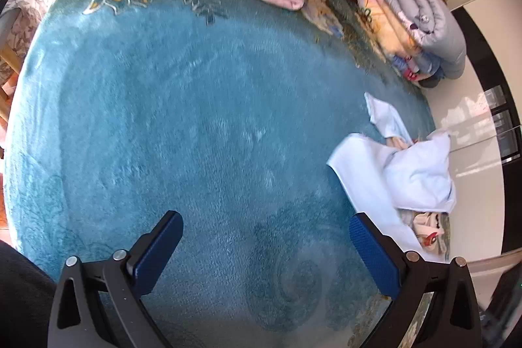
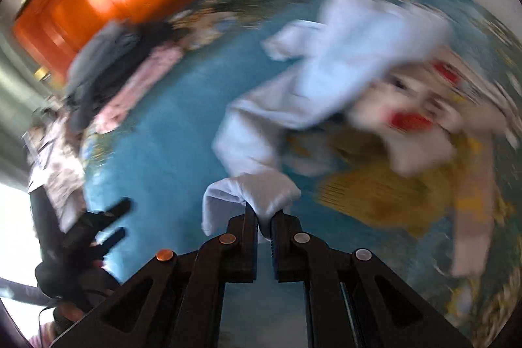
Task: Fold clothes
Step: 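Grasp the light blue T-shirt with the right gripper and lift it, then pull the light blue T-shirt out of the heap with the right gripper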
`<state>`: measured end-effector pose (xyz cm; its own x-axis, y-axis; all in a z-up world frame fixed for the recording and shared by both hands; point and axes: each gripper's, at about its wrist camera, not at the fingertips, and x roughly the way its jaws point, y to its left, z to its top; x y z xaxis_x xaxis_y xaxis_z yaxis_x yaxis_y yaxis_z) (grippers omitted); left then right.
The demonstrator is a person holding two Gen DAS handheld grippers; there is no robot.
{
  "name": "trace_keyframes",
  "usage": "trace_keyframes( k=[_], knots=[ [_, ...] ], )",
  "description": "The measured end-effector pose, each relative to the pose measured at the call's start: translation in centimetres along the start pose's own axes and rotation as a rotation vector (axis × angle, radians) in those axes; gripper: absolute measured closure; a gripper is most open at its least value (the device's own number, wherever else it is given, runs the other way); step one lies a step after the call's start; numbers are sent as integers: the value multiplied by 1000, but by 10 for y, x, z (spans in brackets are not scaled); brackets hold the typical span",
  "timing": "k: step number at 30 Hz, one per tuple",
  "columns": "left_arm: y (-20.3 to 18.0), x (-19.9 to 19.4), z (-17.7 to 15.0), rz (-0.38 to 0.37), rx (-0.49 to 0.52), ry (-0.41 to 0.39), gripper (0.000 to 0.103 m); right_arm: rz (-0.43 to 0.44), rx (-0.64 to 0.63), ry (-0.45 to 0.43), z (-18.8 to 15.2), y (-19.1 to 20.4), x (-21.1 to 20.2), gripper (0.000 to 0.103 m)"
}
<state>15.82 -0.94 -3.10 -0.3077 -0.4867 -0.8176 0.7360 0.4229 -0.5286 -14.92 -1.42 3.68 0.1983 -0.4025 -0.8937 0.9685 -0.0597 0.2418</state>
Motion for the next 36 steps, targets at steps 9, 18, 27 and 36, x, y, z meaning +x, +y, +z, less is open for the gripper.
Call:
trace_keyframes(
  k=[9, 18, 27, 36],
  knots=[
    [-22, 21, -10, 38, 111, 68, 0, -295, 222, 88, -29, -143, -18, 95],
    [-21, 32, -10, 64, 100, 92, 0, -231, -293, 63, -7, -7, -21, 37],
    [-23, 16, -11, 97, 136, 13, 0, -190, -274, 43, 78, 62, 109, 34],
    [-21, 13, -8, 129, 135, -29, 0, -362, -161, 85, 105, 33, 128, 95]
  ],
)
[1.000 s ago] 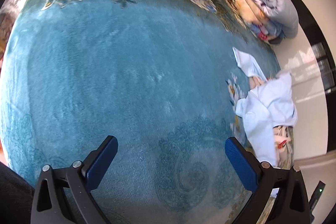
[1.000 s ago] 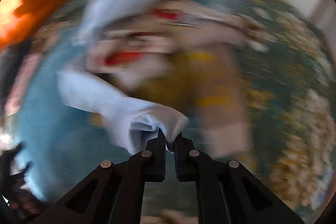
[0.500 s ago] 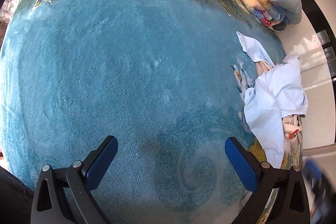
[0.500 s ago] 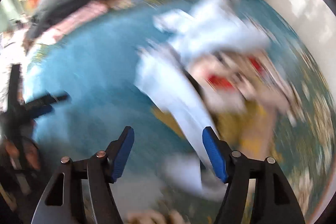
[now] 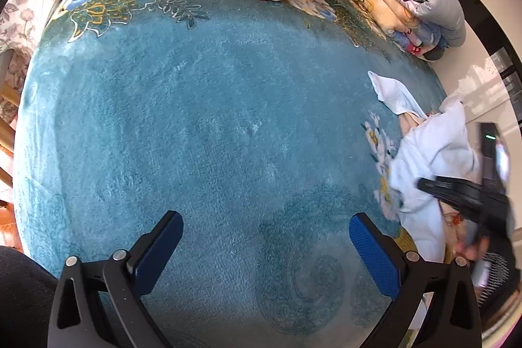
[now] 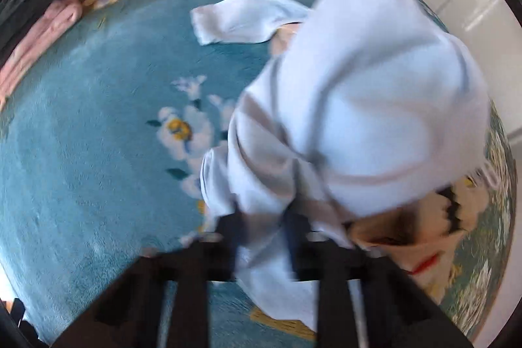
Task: Fold clothes
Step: 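Pull the light blue T-shirt out of the heap with the right gripper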
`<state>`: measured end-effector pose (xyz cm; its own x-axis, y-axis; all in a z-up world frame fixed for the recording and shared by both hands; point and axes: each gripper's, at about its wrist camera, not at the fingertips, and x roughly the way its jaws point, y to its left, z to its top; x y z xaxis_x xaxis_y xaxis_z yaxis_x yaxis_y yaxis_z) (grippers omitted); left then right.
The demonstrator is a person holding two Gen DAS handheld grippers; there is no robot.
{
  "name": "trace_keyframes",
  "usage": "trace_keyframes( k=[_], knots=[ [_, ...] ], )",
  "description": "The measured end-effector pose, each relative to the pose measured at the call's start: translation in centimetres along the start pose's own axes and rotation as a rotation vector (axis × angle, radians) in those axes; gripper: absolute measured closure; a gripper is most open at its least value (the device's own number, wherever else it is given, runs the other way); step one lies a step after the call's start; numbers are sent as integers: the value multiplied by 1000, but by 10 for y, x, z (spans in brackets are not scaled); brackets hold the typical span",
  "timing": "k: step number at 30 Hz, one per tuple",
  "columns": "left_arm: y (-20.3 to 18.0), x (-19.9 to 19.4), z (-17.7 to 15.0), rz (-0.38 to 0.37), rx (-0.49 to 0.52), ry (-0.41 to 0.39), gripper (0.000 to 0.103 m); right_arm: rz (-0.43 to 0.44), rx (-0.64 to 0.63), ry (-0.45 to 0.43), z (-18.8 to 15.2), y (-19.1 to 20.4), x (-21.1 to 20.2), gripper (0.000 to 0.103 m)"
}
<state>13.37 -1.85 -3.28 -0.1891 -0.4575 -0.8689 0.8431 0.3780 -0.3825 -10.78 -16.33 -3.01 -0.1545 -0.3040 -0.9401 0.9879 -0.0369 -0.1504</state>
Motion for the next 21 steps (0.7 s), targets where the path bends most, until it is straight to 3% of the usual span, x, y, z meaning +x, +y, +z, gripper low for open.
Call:
trace_keyframes(
  k=[3, 8, 15, 21],
  knots=[
    [4, 7, 0, 32, -11, 25, 0, 55, 49, -52, -2, -26, -31, 96],
    [13, 7, 2, 32, -44, 18, 0, 161, 56, -234, -3, -57, -127, 97],
    [14, -5, 3, -43, -31, -14, 0, 309, -84, -507, -3, -37, -281, 97],
    [32, -18, 10, -91, -90, -52, 0, 508, -159, -680, -16, -18, -386, 97]
  ],
)
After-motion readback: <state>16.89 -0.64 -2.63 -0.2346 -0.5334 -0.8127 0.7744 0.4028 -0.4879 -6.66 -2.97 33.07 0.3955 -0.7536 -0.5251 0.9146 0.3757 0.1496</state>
